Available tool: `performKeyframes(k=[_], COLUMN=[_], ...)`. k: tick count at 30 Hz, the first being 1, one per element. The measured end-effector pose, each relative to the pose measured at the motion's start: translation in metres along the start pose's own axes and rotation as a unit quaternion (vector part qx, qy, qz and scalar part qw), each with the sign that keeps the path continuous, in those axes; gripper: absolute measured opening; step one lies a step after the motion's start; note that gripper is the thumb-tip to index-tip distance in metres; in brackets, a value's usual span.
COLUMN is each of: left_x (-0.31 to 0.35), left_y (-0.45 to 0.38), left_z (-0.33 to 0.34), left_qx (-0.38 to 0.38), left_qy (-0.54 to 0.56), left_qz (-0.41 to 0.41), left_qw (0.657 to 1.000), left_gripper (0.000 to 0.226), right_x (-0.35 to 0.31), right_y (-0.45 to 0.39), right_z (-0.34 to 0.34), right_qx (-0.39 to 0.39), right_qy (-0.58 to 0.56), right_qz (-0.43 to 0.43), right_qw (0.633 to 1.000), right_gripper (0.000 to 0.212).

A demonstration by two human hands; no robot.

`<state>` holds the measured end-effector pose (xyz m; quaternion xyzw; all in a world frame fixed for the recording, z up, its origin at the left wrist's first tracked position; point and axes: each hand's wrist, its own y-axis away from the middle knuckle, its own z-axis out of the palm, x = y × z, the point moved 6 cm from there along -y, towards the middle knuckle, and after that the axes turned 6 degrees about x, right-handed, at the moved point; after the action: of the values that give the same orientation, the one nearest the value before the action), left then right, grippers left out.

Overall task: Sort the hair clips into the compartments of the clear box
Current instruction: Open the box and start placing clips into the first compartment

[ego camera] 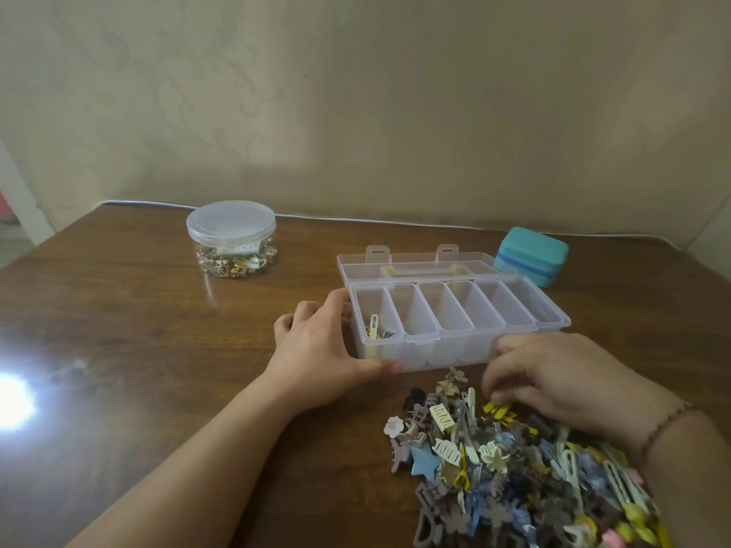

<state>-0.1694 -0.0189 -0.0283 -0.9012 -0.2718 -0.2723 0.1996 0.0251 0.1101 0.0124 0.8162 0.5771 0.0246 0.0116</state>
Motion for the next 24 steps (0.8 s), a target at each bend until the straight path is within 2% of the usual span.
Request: performKeyframes(k=[3, 6, 13, 15, 17, 20, 22, 24], left_x=[0.001, -0.001, -0.001, -0.001, 0.0, -0.001, -0.002, -0.003], left_y=[0.0, 0.0, -0.001, -0.001, -0.001, -0.001, -0.001, -0.002], left_z=[0.0, 0.0, 0.002, 0.001, 0.002, 0.001, 0.001, 0.001], left_qx=[-0.001, -0.003, -0.006, -0.007, -0.01, -0.007, 0.001, 0.007], left_qy=[-0.004, -0.004, -0.003, -0.004, -0.006, 0.0, 0.003, -0.002], left_qz=[0.001, -0.001, -0.006, -0.007, -0.007, -0.001, 0.008, 0.011], left_qw=[1.0, 1.0, 1.0, 1.0, 1.0, 1.0, 1.0, 1.0], left_gripper=[0.101, 0.1, 0.101, 0.101, 0.101, 0.1, 0.098, 0.098], right_x=[0.0, 0.0, 0.003, 0.009, 0.009, -0.014, -0.035, -0.05], right_y=[0.004, 0.005, 0.005, 0.009, 0.012, 0.004, -0.013, -0.033], right_z=[0.001, 0.002, 0.001, -0.005, -0.019, -0.05, -0.063, -0.061], right_qx=[-0.039, -0.06, -0.035, -0.025, 0.02, 0.153, 0.235, 0.278], right_qy=[-0.071, -0.048, -0.047, -0.098, -0.204, -0.34, -0.348, -0.305], right_qz=[0.005, -0.003, 0.019, 0.034, 0.028, -0.002, 0.0, 0.024], right_qw=[0.997, 0.997, 0.998, 0.994, 0.978, 0.928, 0.907, 0.911], right_gripper=[0.017, 0.02, 0.014, 0.016, 0.023, 0.017, 0.017, 0.013])
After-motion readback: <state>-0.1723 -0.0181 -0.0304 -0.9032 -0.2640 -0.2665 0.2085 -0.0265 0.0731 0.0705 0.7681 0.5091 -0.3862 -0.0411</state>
